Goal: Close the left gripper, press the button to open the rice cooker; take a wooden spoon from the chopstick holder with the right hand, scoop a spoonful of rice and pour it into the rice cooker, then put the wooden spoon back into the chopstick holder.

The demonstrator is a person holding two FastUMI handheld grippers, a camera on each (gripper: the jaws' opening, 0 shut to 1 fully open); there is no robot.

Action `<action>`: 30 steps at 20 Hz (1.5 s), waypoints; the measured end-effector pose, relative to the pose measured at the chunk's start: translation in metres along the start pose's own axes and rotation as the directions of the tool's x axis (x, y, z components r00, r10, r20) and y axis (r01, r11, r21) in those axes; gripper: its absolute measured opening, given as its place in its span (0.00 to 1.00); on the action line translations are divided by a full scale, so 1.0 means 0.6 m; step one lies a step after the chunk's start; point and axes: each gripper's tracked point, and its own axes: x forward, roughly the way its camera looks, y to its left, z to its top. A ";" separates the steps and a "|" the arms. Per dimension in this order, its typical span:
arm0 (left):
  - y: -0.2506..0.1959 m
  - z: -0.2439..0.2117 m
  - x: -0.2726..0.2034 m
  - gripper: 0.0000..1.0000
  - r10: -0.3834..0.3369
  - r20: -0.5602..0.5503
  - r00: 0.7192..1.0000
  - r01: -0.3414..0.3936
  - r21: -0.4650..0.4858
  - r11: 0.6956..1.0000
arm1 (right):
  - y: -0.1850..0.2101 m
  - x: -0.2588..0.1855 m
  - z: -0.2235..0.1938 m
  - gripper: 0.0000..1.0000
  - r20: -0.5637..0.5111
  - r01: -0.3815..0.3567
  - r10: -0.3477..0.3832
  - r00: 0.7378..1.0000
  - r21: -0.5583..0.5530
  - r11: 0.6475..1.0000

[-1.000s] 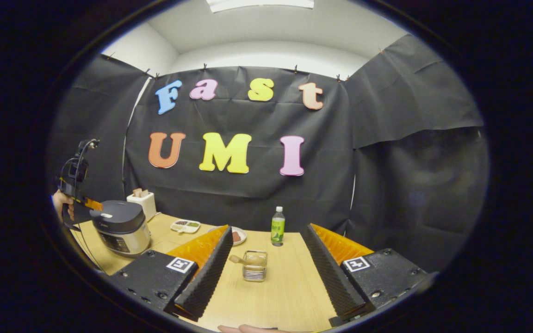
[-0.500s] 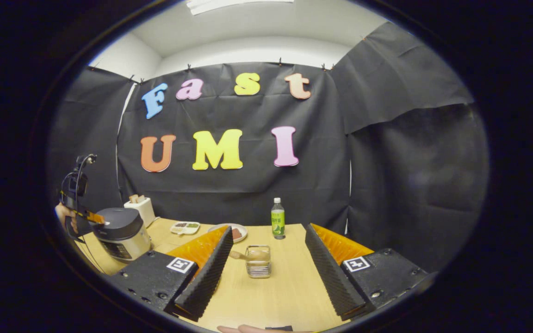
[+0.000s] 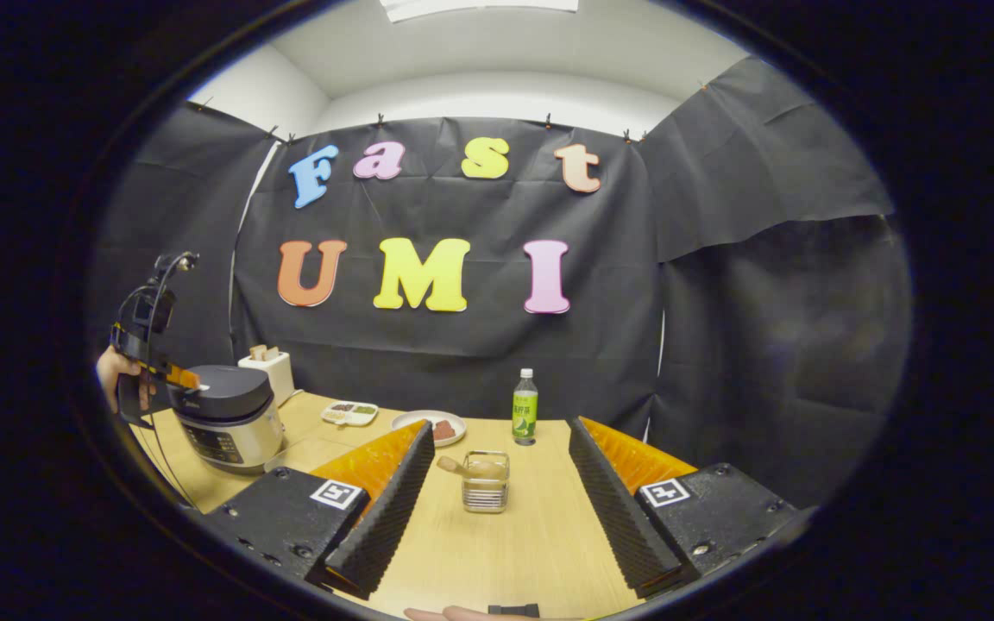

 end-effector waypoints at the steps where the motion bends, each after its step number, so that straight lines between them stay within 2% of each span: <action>1: 0.012 0.032 -0.004 0.61 0.036 0.086 0.996 -0.039 0.026 0.999 | 0.001 0.000 -0.002 1.00 0.001 -0.001 0.001 1.000 -0.001 1.000; 2: 0.021 0.059 -0.018 0.92 0.070 0.151 0.986 -0.076 0.037 0.996 | 0.003 0.000 -0.005 1.00 0.002 0.001 -0.001 1.000 -0.004 1.000; 3: 0.025 0.075 -0.039 0.99 0.088 0.193 0.977 -0.100 0.055 0.994 | 0.003 0.001 -0.009 1.00 0.003 0.006 -0.006 1.000 -0.008 1.000; 5: 0.012 0.080 -0.072 0.89 0.073 0.207 0.976 -0.087 0.062 0.994 | 0.009 0.007 -0.023 0.99 -0.008 0.010 -0.010 1.000 -0.006 1.000; 6: 0.006 0.084 -0.085 0.97 0.061 0.219 0.974 -0.076 0.061 0.995 | 0.013 0.010 -0.030 1.00 -0.015 0.006 -0.006 1.000 -0.001 1.000; 7: 0.006 0.086 -0.099 0.90 0.047 0.227 0.973 -0.062 0.060 0.996 | 0.016 0.013 -0.038 1.00 -0.022 0.004 -0.004 1.000 0.002 1.000; 8: 0.004 0.086 -0.112 0.96 0.034 0.239 0.970 -0.049 0.058 0.997 | 0.019 0.018 -0.045 1.00 -0.028 0.000 0.000 1.000 0.004 1.000; 12: 0.005 0.065 -0.160 0.96 0.008 0.266 0.964 -0.022 0.047 0.999 | 0.026 0.041 -0.081 1.00 -0.037 -0.001 0.002 0.999 0.015 1.000; 15: -0.004 0.055 -0.201 0.96 -0.020 0.308 0.951 0.007 0.044 0.999 | 0.022 0.069 -0.114 1.00 -0.037 0.027 -0.026 0.999 0.031 0.999; 21: -0.021 0.032 -0.267 0.96 -0.058 0.376 0.925 0.018 0.110 0.994 | 0.058 0.134 -0.161 1.00 -0.015 -0.010 0.011 1.000 0.058 0.998; 23: -0.040 0.015 -0.281 0.96 -0.097 0.376 0.922 0.055 0.121 0.991 | 0.060 0.156 -0.183 1.00 -0.022 0.009 -0.008 1.000 0.032 0.999; 25: -0.050 0.004 -0.293 0.96 -0.121 0.380 0.917 0.076 0.131 0.988 | 0.078 0.172 -0.194 1.00 -0.010 -0.019 0.019 1.000 0.026 0.999; 26: -0.053 0.003 -0.299 0.96 -0.128 0.387 0.913 0.078 0.142 0.987 | 0.096 0.180 -0.193 0.99 0.002 -0.060 0.060 0.998 0.036 0.998; 27: -0.060 -0.001 -0.300 0.96 -0.138 0.386 0.912 0.085 0.151 0.985 | 0.105 0.191 -0.197 0.90 0.006 -0.084 0.084 0.996 0.048 0.995; 30: -0.072 -0.005 -0.315 0.96 -0.169 0.400 0.901 0.106 0.175 0.979 | 0.095 0.227 -0.217 0.77 -0.012 -0.053 0.054 0.998 0.055 0.997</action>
